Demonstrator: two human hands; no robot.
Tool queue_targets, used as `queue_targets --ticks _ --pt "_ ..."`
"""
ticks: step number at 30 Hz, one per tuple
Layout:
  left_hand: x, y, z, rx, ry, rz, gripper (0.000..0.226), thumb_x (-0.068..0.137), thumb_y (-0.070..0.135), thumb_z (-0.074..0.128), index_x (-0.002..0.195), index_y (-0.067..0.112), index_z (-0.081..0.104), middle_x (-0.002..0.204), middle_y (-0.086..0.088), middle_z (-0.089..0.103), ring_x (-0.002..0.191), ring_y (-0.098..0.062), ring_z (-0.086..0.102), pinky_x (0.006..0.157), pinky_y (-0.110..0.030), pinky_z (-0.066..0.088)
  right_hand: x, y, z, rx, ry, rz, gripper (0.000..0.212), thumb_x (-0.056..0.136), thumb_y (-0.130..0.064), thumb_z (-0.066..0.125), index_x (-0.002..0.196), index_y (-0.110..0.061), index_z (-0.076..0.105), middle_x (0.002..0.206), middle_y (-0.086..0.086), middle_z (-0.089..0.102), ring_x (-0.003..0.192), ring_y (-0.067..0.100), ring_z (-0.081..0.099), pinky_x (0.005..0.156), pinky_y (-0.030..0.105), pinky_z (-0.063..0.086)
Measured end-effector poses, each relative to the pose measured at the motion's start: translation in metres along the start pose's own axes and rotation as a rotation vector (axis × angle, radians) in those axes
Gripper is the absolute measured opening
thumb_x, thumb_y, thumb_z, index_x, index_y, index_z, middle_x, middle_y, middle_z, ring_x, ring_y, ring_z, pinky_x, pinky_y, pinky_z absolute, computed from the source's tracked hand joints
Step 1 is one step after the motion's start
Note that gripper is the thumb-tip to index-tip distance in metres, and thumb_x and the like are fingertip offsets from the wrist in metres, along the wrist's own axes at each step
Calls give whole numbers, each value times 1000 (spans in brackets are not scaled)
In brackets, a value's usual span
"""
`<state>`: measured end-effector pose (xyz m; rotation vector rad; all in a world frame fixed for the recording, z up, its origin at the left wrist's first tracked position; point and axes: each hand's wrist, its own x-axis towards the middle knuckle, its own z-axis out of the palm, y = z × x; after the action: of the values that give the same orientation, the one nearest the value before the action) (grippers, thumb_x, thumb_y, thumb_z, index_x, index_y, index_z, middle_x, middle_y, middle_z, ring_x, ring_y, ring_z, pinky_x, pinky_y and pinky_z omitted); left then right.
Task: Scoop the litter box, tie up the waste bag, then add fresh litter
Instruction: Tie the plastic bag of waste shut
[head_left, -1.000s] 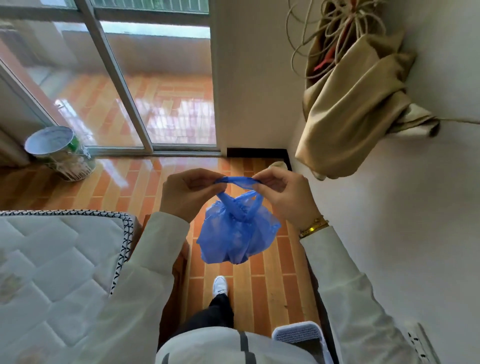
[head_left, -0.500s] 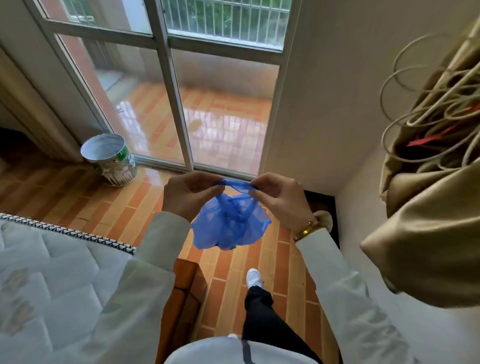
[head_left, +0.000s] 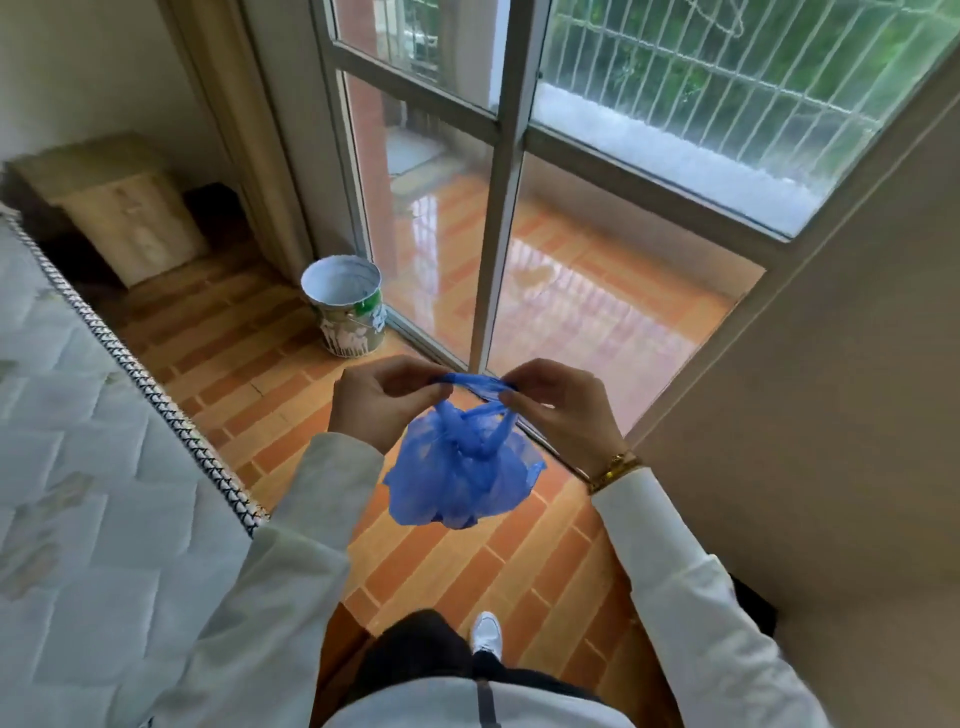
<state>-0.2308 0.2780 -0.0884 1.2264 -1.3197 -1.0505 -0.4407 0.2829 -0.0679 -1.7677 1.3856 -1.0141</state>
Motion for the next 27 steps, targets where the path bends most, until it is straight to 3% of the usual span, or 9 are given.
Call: queue_targets --ticks 6,13,23,27 --pt "75 -16 1 -31 146 -79 19 71 -4 74 83 11 74 78 1 75 75 -14 69 74 -23 54 102 26 7 -36 -97 -84 8 80 -8 73 88 -6 71 82 8 73 79 24 69 79 42 57" --pt "185 -49 -19 -28 233 -97 23 70 -2 75 80 19 75 79 4 75 78 -12 70 75 -23 54 233 56 36 -32 -188 -128 8 81 -8 74 88 -7 71 83 6 73 77 22 69 79 35 57" --pt "361 -82 -99 79 293 -149 23 69 7 79 77 28 74 78 8 75 77 -11 71 68 -18 53 427 56 108 -61 -283 -128 11 82 -6 72 92 -3 71 84 3 71 75 12 66 76 12 51" --pt "425 -90 -131 115 332 -156 22 69 8 78 75 29 73 76 10 74 75 -8 70 62 -12 52 499 54 139 -40 -294 -126 10 82 -5 71 91 -2 71 86 8 72 76 15 65 74 11 49"
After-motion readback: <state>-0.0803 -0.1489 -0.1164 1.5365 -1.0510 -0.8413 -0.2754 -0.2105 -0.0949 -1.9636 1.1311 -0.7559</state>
